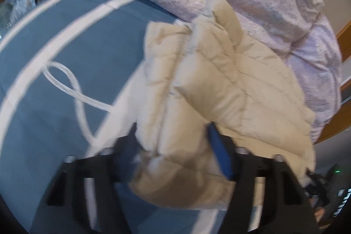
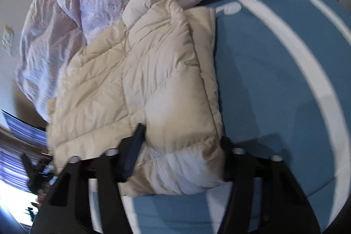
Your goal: Fold large clothes
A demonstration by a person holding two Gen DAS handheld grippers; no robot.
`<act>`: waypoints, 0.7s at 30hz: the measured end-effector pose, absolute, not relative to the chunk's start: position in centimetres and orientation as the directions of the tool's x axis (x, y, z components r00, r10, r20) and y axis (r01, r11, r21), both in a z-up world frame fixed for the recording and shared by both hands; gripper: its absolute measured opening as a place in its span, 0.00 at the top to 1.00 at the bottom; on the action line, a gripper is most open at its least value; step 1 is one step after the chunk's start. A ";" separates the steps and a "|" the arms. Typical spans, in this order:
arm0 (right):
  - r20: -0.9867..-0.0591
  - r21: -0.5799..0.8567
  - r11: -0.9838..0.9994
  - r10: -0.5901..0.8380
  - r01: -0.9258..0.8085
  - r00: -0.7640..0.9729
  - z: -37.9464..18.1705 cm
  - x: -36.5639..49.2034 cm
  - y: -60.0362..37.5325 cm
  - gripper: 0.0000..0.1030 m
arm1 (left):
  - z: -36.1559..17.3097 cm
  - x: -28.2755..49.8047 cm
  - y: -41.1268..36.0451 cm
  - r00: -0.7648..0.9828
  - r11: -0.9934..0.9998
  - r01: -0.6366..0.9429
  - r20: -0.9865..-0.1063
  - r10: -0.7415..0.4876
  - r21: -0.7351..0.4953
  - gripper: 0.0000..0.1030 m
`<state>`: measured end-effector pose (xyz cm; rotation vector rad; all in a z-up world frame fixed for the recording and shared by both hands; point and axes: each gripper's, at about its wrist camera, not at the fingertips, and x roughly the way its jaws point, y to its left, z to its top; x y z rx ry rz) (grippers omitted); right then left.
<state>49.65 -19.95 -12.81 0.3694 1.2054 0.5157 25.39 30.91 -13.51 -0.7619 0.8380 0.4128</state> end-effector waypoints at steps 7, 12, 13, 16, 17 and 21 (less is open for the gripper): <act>-0.708 0.619 0.761 0.648 -0.195 0.280 -11.0 47.9 -20.6 0.80 | -12.1 23.8 31.0 0.667 0.663 -0.570 -0.745 0.027 -0.486 0.82; -0.686 0.624 0.742 0.670 -0.244 0.283 -9.2 45.5 -20.5 0.82 | -10.3 20.8 31.3 0.692 0.674 -0.551 -0.721 0.039 -0.492 0.84; -0.685 0.625 0.740 0.673 -0.250 0.279 -9.1 45.0 -20.4 0.82 | -10.1 19.8 31.3 0.694 0.676 -0.549 -0.719 0.041 -0.491 0.84; -0.686 0.623 0.735 0.678 -0.269 0.264 -8.6 43.2 -20.6 0.82 | -10.0 17.7 31.3 0.693 0.682 -0.547 -0.720 0.044 -0.485 0.84; -0.688 0.621 0.734 0.678 -0.274 0.258 -8.6 42.5 -20.6 0.82 | -10.1 16.9 31.4 0.691 0.683 -0.547 -0.722 0.041 -0.484 0.84; -0.700 0.620 0.735 0.676 -0.275 0.232 -8.5 40.0 -20.6 0.82 | -10.4 14.1 31.4 0.683 0.681 -0.547 -0.730 0.028 -0.486 0.84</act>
